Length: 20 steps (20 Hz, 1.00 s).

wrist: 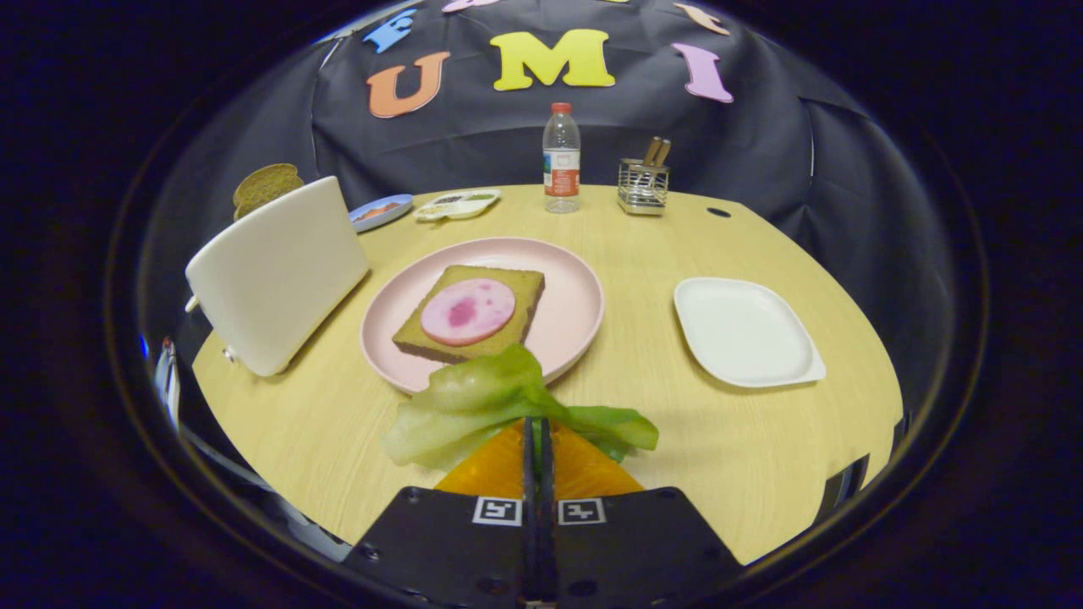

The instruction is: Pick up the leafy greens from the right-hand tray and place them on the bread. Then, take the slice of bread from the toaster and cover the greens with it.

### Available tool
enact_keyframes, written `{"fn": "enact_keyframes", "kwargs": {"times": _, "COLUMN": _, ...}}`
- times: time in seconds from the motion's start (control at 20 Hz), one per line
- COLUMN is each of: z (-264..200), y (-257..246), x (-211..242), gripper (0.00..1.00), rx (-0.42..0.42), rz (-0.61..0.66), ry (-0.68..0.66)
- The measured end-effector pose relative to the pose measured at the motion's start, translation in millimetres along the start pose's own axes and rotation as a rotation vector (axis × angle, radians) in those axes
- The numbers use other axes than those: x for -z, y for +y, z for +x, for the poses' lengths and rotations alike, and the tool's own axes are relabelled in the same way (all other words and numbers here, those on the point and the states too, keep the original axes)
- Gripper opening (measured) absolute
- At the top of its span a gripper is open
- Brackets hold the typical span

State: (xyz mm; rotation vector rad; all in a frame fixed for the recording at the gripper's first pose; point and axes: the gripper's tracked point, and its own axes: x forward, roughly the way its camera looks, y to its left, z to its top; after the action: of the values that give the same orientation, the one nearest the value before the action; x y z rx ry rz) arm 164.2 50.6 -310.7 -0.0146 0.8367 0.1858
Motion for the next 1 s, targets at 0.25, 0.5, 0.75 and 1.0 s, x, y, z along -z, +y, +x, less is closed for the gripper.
{"fn": "enact_keyframes", "kwargs": {"times": 0.25, "z": -26, "y": -3, "x": -1, "gripper": 0.01, "rx": -0.031, "rz": 0.028, "ry": -0.084}}
{"fn": "enact_keyframes", "kwargs": {"times": 0.5, "z": -48, "y": 3, "x": -23, "gripper": 0.00, "rx": -0.037, "rz": 0.010, "ry": -0.162}}
{"fn": "enact_keyframes", "kwargs": {"times": 0.75, "z": -70, "y": 12, "x": -66, "gripper": 0.00, "rx": -0.034, "rz": -0.005, "ry": -0.263}}
{"fn": "enact_keyframes", "kwargs": {"times": 1.0, "z": -64, "y": 19, "x": -115, "gripper": 0.00, "rx": -0.031, "rz": -0.004, "ry": -0.311}}
